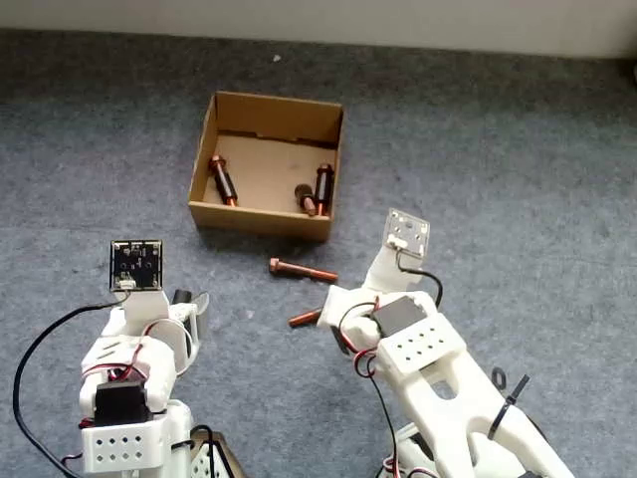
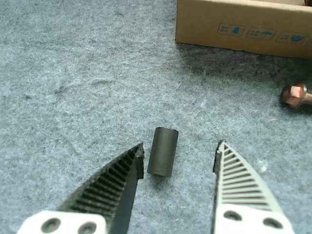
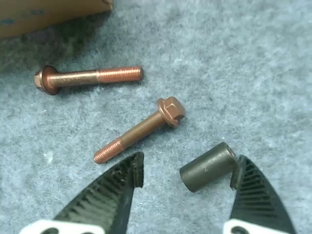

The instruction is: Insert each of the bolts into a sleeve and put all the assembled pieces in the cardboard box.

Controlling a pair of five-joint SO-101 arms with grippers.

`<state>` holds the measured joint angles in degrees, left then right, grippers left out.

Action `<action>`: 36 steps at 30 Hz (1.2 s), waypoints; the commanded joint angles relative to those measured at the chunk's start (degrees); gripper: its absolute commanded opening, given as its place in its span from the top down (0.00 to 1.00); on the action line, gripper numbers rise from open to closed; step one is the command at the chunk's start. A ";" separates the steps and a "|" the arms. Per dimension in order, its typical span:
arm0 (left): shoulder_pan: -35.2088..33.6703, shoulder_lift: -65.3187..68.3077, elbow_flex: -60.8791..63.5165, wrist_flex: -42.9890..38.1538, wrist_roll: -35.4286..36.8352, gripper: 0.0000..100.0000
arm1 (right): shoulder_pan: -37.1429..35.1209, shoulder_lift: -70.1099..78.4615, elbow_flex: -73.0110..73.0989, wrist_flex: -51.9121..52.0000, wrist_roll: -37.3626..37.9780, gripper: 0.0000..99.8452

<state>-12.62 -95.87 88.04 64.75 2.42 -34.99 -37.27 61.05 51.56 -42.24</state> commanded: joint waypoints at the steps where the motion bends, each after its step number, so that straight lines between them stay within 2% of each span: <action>1: -0.40 -0.31 0.04 -2.29 -0.44 0.75 | 0.84 1.10 -0.48 -0.75 -1.93 0.74; 14: -0.31 -0.31 0.40 -2.29 -0.44 0.75 | 5.05 26.24 -13.85 -0.84 -5.36 0.75; 16: -0.31 -0.31 0.40 -2.29 -0.44 0.75 | 5.58 27.91 -14.37 -0.84 -5.10 0.81; 20: -0.31 -0.31 0.40 -2.29 -0.44 0.75 | 6.55 28.26 -14.37 -0.66 -4.66 1.00; 25: -0.31 -0.31 0.40 -2.29 -0.44 0.75 | 10.15 27.38 -14.37 -0.04 5.36 0.99; 30: -0.31 -0.31 0.40 -2.29 -0.44 0.75 | 11.91 17.10 -14.02 6.02 14.59 0.99; 36: -0.40 -0.31 0.40 -2.29 -0.44 0.75 | 11.74 1.98 -7.52 4.26 19.16 0.99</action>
<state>-12.62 -95.87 88.84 63.52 2.42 -23.56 -25.14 49.98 57.45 -25.98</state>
